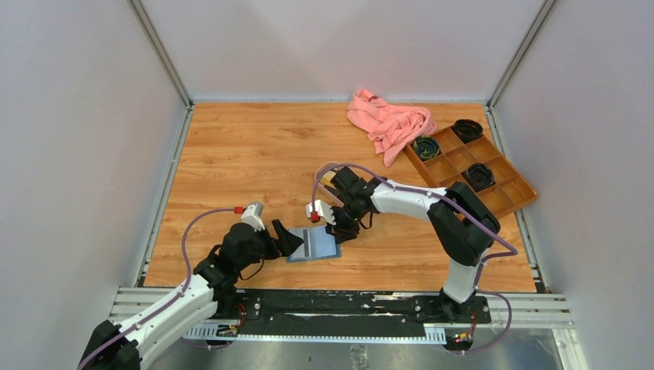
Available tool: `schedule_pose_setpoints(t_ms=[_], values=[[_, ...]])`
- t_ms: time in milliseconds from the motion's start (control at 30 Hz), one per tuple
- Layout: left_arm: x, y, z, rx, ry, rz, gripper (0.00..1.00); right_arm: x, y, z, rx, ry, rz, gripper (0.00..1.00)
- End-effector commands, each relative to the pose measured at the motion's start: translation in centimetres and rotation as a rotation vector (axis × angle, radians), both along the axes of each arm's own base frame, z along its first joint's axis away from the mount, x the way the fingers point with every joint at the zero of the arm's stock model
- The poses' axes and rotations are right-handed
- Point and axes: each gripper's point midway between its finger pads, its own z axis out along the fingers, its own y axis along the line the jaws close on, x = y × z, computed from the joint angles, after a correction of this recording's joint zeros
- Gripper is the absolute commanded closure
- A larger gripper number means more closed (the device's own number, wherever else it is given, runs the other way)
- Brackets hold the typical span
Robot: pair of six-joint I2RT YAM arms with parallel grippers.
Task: Put the credit cards into the card holder
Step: Close the card holder at the center of the board.
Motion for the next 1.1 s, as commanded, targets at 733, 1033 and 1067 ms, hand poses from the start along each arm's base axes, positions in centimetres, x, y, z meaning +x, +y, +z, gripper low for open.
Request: schedule_pose_setpoints(t_ms=[733, 1033, 1067], values=[[-0.1, 0.8, -2.3, 0.013, 0.105, 0.080, 0.26, -0.7, 1.1, 5.5, 0.256, 0.028, 0.022, 1.00], [-0.3, 0.9, -3.2, 0.055, 0.156, 0.077, 0.40, -1.2, 2.1, 7.5, 0.325, 0.111, -0.001, 1.00], [-0.3, 0.9, -3.2, 0.055, 0.156, 0.077, 0.42, -1.2, 2.2, 7.5, 0.325, 0.118, -0.006, 1.00]])
